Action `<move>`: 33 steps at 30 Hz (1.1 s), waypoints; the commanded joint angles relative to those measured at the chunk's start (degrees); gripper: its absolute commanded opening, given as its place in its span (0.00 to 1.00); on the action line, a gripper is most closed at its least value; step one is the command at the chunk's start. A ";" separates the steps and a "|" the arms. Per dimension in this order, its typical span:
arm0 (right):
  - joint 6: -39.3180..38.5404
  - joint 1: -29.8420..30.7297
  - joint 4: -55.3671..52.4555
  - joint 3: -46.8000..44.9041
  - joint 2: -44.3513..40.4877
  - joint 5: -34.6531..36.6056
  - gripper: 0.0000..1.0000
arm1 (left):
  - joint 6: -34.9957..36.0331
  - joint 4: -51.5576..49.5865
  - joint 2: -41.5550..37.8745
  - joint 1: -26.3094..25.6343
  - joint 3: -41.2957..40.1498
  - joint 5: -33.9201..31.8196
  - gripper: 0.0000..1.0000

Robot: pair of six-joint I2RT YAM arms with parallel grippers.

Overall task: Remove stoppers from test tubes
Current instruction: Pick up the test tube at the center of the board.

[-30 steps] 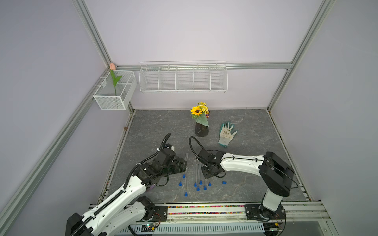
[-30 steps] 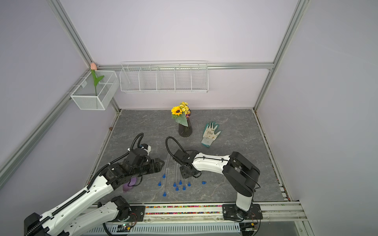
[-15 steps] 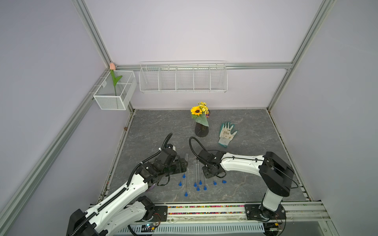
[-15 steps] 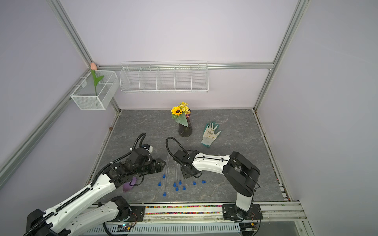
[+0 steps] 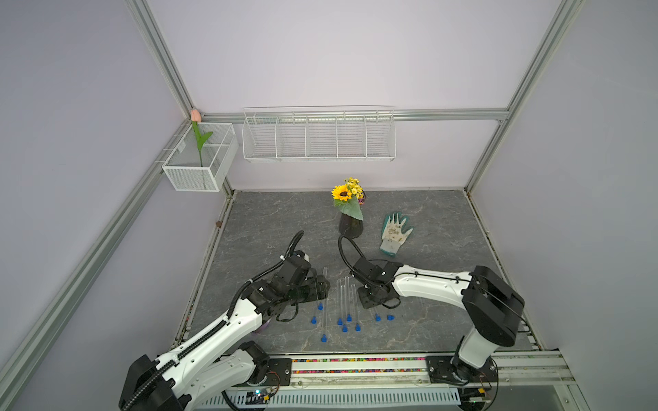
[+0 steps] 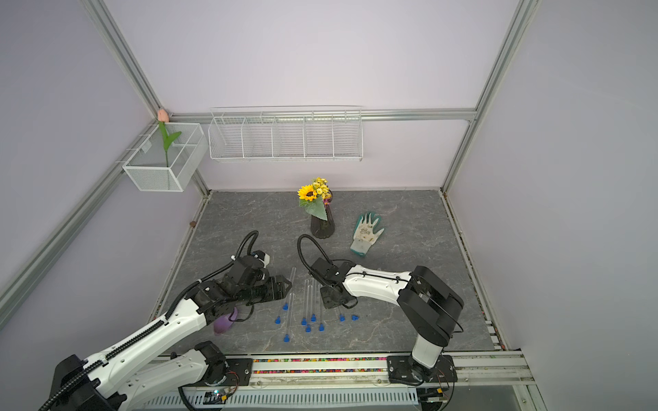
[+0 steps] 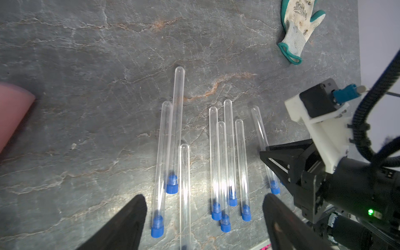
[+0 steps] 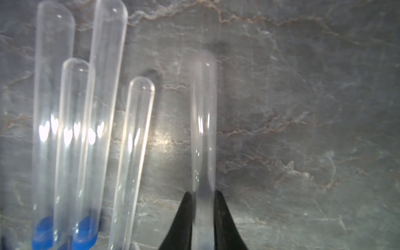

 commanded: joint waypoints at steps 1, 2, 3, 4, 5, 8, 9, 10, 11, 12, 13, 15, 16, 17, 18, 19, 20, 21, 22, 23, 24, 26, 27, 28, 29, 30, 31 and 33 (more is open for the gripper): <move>-0.76 -1.07 1.69 -1.31 -2.95 -1.74 0.17 | -0.89 1.35 0.88 0.41 1.43 1.06 0.86; -1.03 -1.45 2.16 -1.61 -3.48 -2.12 0.17 | -1.00 1.55 1.07 0.34 1.51 1.32 0.86; -1.16 -1.70 2.52 -1.92 -4.00 -2.53 0.17 | -1.14 1.88 1.35 0.41 1.60 1.58 0.86; -1.25 -2.05 2.90 -2.22 -4.52 -2.92 0.17 | -1.24 2.09 1.55 0.41 1.65 1.82 0.86; -1.51 -2.39 3.38 -2.57 -5.11 -3.48 0.17 | -1.45 2.35 1.69 0.41 1.76 1.97 0.86; -2.13 -3.38 4.27 -3.44 -6.62 -4.48 0.17 | -1.73 2.77 2.17 0.41 1.95 2.52 0.86; -2.30 -3.73 4.42 -3.71 -7.25 -4.65 0.17 | -1.86 2.99 2.33 0.43 2.04 2.66 0.86; -2.42 -4.03 4.64 -4.00 -7.75 -4.80 0.17 | -1.90 3.12 2.35 0.49 2.13 2.78 0.86; -2.55 -4.40 4.92 -4.38 -8.40 -5.07 0.17 | -1.94 3.30 2.57 0.49 2.17 2.96 0.86; -2.53 -4.83 5.14 -4.81 -8.95 -5.40 0.17 | -2.04 3.48 2.74 0.52 2.22 3.21 0.86; -2.62 -5.21 5.33 -5.03 -9.45 -5.75 0.17 | -2.15 3.67 2.87 0.51 2.28 3.36 0.86; -2.81 -6.12 5.64 -5.76 -10.42 -6.45 0.17 | -2.39 4.41 3.38 0.49 2.21 3.81 0.86; -2.88 -6.42 5.85 -6.06 -10.90 -6.62 0.16 | -2.45 4.70 3.72 0.54 2.16 4.01 0.86; -3.09 -6.83 5.96 -6.41 -11.37 -6.90 0.17 | -2.55 5.08 4.21 0.58 2.30 4.37 0.86; -3.22 -7.19 6.16 -6.78 -11.89 -7.11 0.17 | -2.66 5.59 4.74 0.58 2.40 4.91 0.86; -3.31 -7.56 6.39 -7.13 -12.40 -7.30 0.16 | -2.74 6.05 5.17 0.63 2.47 5.49 0.86; -3.36 -8.01 6.69 -7.47 -12.81 -7.66 0.17 | -2.82 6.63 5.61 0.58 2.48 6.10 0.86; -3.33 -8.57 6.91 -7.52 -13.21 -8.11 0.16 | -2.91 7.27 6.01 0.64 2.48 6.79 0.86; -3.45 -9.06 7.05 -7.52 -13.52 -8.57 0.16 | -3.00 7.79 6.39 0.59 2.41 7.41 0.86; -3.54 -9.49 7.21 -7.52 -13.85 -9.04 0.16 | -3.13 8.51 6.76 0.58 2.24 8.06 0.86; -3.57 -9.87 7.24 -7.52 -14.31 -9.45 0.16 | -3.24 9.46 7.12 0.58 1.98 8.73 0.86; -3.59 -10.49 7.24 -9.01 -15.08 -10.17 0.16 | -3.39 11.47 7.73 0.59 1.40 10.30 0.86; -3.63 -10.79 7.26 -9.30 -15.48 -10.46 0.16 | -3.62 12.54 8.07 0.58 1.13 11.18 0.87; -3.52 -11.07 7.15 -9.39 -15.97 -10.75 0.16 | -3.69 13.48 8.37 0.58 1.00 11.91 0.87; -3.50 -11.34 7.19 -9.57 -16.54 -10.91 0.16 | -3.75 14.38 8.78 0.58 0.90 12.80 0.87; -3.51 -11.56 7.15 -9.71 -17.07 -11.15 0.16 | -3.86 15.14 9.30 0.58 0.91 13.63 0.87; -3.50 -11.75 7.15 -9.96 -17.48 -11.30 0.16 | -3.92 15.83 9.67 0.65 0.90 14.54 0.87; -3.50 -12.08 7.15 -10.35 -18.59 -11.71 0.16 | -4.14 17.22 10.67 0.67 1.07 16.58 0.87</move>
